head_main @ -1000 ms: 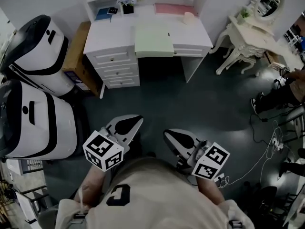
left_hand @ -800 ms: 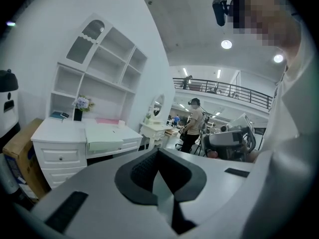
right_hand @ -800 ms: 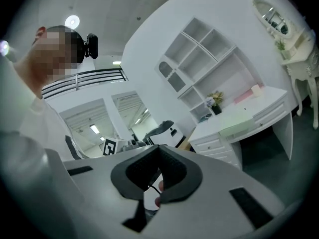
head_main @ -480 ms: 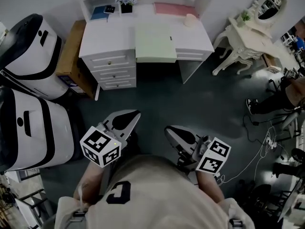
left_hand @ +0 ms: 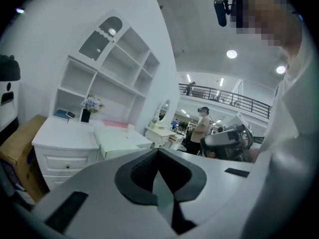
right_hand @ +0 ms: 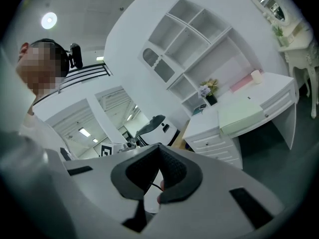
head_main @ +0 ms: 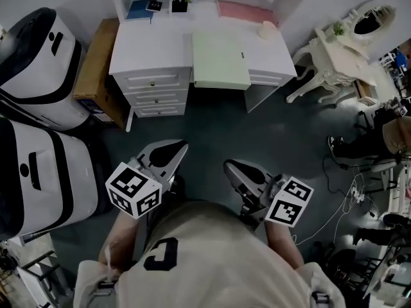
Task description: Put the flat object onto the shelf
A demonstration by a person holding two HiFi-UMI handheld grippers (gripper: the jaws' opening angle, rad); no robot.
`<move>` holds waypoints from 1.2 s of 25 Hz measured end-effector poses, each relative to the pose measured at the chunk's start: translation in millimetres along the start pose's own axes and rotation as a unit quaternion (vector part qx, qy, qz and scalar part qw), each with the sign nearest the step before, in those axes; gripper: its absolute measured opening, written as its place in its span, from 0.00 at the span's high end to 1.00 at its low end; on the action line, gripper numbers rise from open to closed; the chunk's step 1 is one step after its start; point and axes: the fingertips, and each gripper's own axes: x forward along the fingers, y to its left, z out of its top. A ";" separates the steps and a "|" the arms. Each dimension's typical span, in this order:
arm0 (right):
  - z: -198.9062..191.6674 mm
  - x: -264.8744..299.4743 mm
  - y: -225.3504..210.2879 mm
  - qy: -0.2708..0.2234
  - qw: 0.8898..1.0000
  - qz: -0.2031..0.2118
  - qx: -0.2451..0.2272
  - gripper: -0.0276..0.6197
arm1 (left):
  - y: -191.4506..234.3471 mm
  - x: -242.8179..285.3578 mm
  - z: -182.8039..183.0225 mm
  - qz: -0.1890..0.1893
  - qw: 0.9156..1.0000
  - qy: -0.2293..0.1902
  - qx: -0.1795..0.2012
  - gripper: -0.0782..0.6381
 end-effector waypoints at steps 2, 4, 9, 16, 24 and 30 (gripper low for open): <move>5.7 12.8 -1.4 0.003 1.000 0.002 0.011 0.92 | 12.1 -2.1 5.1 0.002 1.000 -0.004 -0.001 0.87; 7.3 27.1 -0.8 0.008 1.000 0.005 0.015 0.92 | 25.6 -5.9 8.1 0.006 1.000 -0.007 0.000 0.87; 5.2 53.8 0.6 0.018 0.999 0.017 0.033 0.92 | 52.5 -21.7 13.0 0.025 1.000 -0.012 0.004 0.87; 7.3 76.8 -7.4 0.024 0.995 0.021 0.089 0.92 | 72.3 -33.8 14.7 0.039 0.999 -0.009 0.004 0.87; 7.1 91.8 -25.3 0.039 0.990 0.017 0.137 0.92 | 81.3 -34.7 6.7 0.055 0.998 -0.004 -0.010 0.87; 21.5 97.4 -58.8 0.046 0.985 0.015 0.167 0.92 | 86.3 -11.3 11.1 0.067 0.998 0.007 -0.009 0.87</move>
